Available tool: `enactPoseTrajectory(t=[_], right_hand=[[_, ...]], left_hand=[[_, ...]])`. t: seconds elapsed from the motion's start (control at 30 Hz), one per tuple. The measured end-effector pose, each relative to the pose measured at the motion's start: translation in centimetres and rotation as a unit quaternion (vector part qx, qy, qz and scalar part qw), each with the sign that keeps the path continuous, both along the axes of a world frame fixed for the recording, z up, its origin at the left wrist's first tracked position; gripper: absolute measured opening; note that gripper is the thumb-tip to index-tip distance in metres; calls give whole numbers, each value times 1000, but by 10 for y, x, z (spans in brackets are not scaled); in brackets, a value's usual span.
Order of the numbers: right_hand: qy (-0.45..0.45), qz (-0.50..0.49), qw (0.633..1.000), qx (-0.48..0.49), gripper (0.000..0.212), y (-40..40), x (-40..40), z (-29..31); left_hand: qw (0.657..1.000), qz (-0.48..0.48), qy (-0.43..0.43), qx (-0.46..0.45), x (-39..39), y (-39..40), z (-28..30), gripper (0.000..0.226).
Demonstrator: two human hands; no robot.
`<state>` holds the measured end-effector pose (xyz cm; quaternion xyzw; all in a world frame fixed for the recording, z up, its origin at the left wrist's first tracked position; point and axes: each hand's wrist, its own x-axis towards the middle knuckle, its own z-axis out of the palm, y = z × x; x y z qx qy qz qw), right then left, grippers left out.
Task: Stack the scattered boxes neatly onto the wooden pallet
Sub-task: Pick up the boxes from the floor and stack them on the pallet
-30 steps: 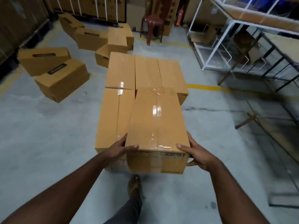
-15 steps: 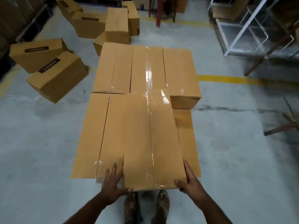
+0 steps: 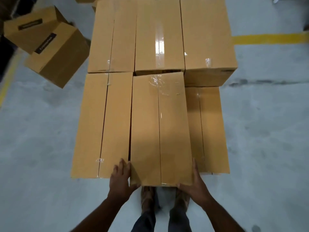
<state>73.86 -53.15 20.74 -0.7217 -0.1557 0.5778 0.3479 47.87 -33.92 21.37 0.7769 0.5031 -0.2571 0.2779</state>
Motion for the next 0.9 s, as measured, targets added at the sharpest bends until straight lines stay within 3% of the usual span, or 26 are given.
enactPoseTrajectory(t=[0.07, 0.2, 0.43, 0.7, 0.9], right_hand=[[-28, 19, 999, 10, 142, 3, -7, -5], [-93, 38, 995, -2, 140, 7, -11, -13], [-157, 40, 986, -27, 132, 27, -20, -12], [-254, 67, 963, -55, 111, 27, -38, -4], [-257, 87, 960, -69, 119, 26, -36, -6]], left_hand=[[999, -21, 12, 31, 3, -4, -5, 119], [999, -2, -15, 46, 5, -8, -8, 117], [997, 22, -56, 50, -1, 5, -4, 88], [991, -92, -18, 92, -7, 3, -10, 97], [984, -132, -54, 109, -19, 9, -15, 92]])
